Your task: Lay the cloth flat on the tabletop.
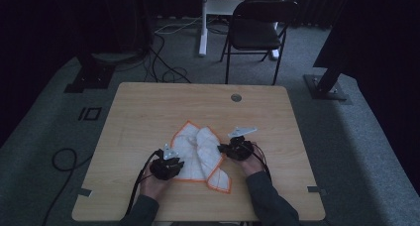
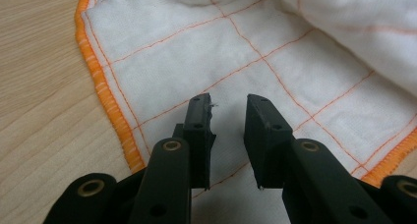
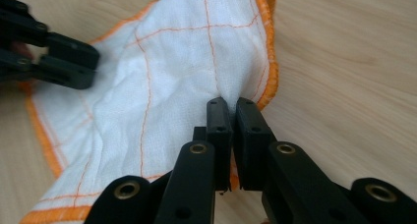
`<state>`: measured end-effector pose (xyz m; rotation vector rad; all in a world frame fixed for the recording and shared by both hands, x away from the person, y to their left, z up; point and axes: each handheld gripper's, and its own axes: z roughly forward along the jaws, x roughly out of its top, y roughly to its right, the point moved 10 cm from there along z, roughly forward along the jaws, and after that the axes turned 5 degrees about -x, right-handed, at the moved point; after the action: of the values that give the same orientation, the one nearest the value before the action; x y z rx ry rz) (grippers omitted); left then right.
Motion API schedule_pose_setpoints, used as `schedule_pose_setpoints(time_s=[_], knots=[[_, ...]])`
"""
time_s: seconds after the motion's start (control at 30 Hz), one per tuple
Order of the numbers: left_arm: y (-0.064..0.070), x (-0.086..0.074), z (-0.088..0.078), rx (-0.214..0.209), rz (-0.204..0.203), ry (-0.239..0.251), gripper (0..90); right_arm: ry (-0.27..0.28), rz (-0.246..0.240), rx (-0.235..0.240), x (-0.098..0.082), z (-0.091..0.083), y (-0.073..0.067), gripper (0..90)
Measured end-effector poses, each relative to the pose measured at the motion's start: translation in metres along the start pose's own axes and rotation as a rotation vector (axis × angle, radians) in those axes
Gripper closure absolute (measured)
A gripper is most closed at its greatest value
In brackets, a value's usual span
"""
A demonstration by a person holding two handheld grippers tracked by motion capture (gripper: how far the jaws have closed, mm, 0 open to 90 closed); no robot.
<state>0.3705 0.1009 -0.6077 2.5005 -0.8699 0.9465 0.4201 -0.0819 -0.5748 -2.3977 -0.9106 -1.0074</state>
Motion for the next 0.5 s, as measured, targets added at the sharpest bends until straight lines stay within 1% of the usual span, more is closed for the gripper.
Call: schedule_pose_setpoints(time_s=[0.03, 0.07, 0.1, 0.17, 0.3, 0.4, 0.47, 0.5], knots=[[0.0, 0.0, 0.0, 0.0, 0.0, 0.001, 72.9, -0.003, -0.001, -0.016, 0.0, -0.002, 0.005, 86.4], [0.0, 0.0, 0.0, -0.001, -0.001, 0.001, 72.9, -0.003, -0.001, -0.016, 0.0, -0.002, 0.005, 86.4], [-0.001, -0.001, -0.001, -0.002, -0.002, 0.001, 73.0, 0.001, -0.005, -0.028, 0.002, -0.006, 0.01, 86.3], [-0.001, -0.001, -0.001, -0.002, -0.002, 0.001, 72.9, -0.001, 0.0, -0.032, 0.002, -0.007, 0.011, 86.3], [-0.001, -0.001, -0.001, -0.003, -0.003, 0.003, 72.9, -0.004, 0.001, -0.067, 0.001, -0.01, 0.021, 86.1], [-0.002, -0.002, -0.002, -0.002, -0.003, 0.003, 72.9, -0.007, 0.008, -0.078, 0.0, -0.011, 0.025, 86.0], [-0.003, -0.002, -0.002, -0.003, -0.004, 0.004, 72.9, -0.013, -0.003, -0.102, -0.002, -0.012, 0.029, 85.8], [-0.004, -0.003, -0.003, -0.003, -0.005, 0.001, 72.9, -0.021, -0.02, -0.136, -0.002, -0.013, 0.034, 85.7]])
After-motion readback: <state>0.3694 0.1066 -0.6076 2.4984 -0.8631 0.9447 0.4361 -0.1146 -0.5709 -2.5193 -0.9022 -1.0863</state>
